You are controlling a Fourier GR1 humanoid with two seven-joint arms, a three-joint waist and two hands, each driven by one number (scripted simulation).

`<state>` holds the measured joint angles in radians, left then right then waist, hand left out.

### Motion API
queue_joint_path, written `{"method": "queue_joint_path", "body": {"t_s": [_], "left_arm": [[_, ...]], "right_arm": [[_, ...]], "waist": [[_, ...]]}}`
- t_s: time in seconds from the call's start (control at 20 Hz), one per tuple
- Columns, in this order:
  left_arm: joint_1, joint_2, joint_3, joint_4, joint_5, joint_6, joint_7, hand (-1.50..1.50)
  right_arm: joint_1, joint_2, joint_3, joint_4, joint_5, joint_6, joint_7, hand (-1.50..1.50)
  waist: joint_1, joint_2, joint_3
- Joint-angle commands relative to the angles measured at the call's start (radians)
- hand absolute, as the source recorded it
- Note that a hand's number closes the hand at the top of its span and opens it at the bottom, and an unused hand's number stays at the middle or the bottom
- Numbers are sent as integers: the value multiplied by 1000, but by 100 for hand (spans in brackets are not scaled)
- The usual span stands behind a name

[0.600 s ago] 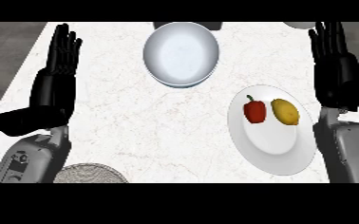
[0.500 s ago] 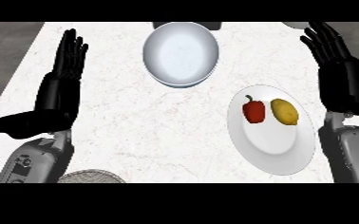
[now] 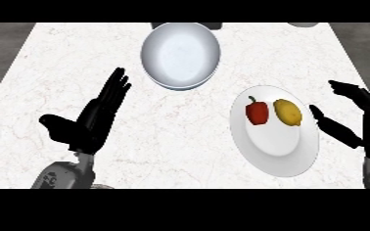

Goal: Pick the lemon from the plate and place it in the bowl

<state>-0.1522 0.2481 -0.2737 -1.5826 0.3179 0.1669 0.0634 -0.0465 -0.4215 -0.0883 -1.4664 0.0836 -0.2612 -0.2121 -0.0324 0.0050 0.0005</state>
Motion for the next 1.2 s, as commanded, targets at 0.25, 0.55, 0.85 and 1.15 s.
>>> {"method": "queue_joint_path", "body": {"t_s": [0.25,0.55,0.85,1.15], "left_arm": [[66,10,-14,31,39,-109,-16,0],[41,12,-6,10,40,-91,36,0],[25,-19,-12,33,29,-101,10,0],[-56,-53,-3,3,6,-43,118,0]], "right_arm": [[149,-127,142,-149,305,-6,41,-150],[160,-219,188,-298,535,86,502,-150],[-29,-222,262,-372,502,422,885,-150],[-187,-55,349,-309,508,536,1140,-150]], "waist": [[30,-7,-4],[26,-10,-6],[46,-4,-4],[41,-5,-1]]}}
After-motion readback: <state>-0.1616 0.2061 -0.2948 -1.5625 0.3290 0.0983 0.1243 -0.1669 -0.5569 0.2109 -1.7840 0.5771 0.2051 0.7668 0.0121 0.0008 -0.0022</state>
